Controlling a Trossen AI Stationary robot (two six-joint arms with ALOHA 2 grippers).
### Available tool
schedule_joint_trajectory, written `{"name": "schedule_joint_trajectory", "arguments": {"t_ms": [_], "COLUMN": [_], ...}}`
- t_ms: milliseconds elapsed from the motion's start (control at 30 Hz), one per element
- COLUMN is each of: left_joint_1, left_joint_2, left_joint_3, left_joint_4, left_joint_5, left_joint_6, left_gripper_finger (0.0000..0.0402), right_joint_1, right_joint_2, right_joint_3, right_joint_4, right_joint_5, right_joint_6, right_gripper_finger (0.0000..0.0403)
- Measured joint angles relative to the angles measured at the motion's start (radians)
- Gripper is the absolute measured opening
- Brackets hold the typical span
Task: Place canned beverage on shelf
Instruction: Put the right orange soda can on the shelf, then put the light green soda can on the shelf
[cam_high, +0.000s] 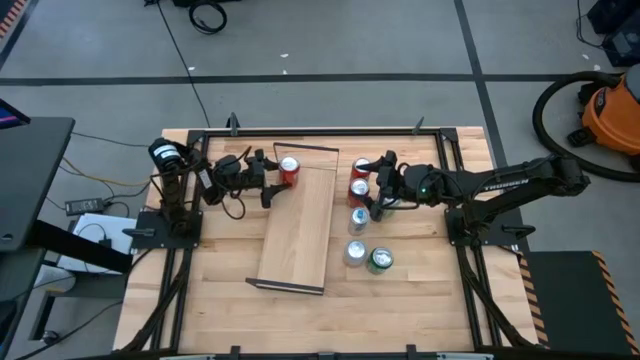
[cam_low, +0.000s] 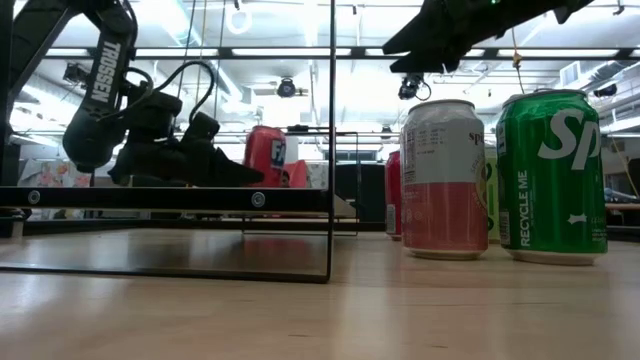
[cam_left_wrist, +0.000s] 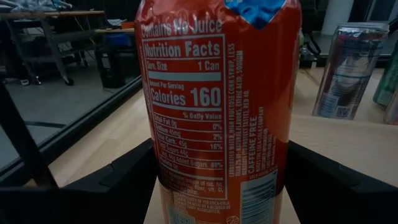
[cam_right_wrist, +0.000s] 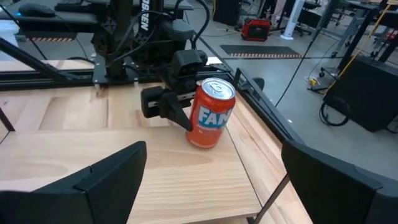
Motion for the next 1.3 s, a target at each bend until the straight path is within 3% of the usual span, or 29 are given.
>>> {"name": "schedule_joint_trajectory", "arguments": {"t_ms": [300, 700, 1300], "left_joint_1": [-0.006, -0.022, -0.062], "left_joint_2": [-0.001, 0.001, -0.189], "left_joint_3": [0.003, -0.001, -0.119], "left_joint_4": [-0.023, -0.048, -0.043], "left_joint_5": [-0.023, -0.031, -0.132], "left_joint_6": [0.004, 0.004, 0.05], "left_gripper_finger": [0.0307, 0.0384, 0.0389], "right_joint_1": [0.002, 0.002, 0.008], "right_joint_2": [0.0, 0.0, 0.0], "right_joint_3": [0.0, 0.0, 0.001], "right_joint_4": [0.0, 0.001, 0.0], "right_joint_5": [0.0, 0.0, 0.004], "right_joint_6": [0.001, 0.015, 0.016], "right_gripper_finger": [0.0385, 0.0385, 0.0385]}}
